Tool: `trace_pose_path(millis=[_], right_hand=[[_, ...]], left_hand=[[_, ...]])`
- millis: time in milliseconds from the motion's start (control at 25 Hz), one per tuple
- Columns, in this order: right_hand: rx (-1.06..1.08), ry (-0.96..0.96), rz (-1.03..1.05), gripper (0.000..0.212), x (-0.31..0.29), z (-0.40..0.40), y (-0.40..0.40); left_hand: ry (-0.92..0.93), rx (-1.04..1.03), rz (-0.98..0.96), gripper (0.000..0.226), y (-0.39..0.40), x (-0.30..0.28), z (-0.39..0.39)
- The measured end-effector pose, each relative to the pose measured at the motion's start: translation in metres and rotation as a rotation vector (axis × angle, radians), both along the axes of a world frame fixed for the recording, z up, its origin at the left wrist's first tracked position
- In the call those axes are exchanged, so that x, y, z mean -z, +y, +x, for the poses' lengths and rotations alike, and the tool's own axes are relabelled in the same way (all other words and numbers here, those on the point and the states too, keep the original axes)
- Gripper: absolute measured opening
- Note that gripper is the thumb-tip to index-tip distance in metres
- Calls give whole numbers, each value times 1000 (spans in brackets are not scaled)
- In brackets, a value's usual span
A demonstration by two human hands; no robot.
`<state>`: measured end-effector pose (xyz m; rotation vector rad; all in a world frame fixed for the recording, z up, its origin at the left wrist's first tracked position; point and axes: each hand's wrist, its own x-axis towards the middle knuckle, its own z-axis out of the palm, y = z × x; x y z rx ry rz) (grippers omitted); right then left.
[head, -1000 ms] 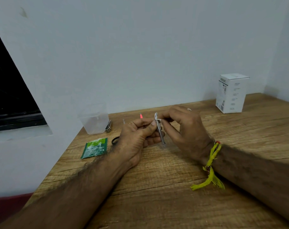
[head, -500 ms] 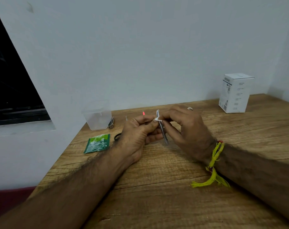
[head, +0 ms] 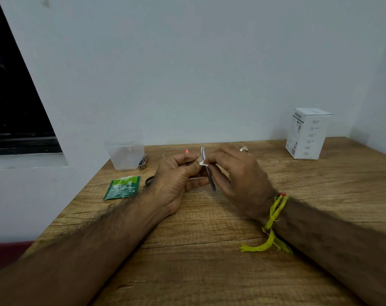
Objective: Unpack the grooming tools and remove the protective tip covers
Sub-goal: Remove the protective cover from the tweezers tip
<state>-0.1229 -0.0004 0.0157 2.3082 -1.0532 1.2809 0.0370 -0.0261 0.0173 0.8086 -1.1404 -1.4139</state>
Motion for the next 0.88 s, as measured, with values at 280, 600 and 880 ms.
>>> trace_pose_path(millis=[280,600,880], right_hand=[[7,50,8,13,0,-1,0],[-14,29,2,9,0,-2,-1],[-39,24,14,10,1,-3,-3]], left_hand=[[1,-26,-10,12,-2,2,0],[24,-28,-29,10,-4,3,1],[30,-46,-22,11,-5,4,2]])
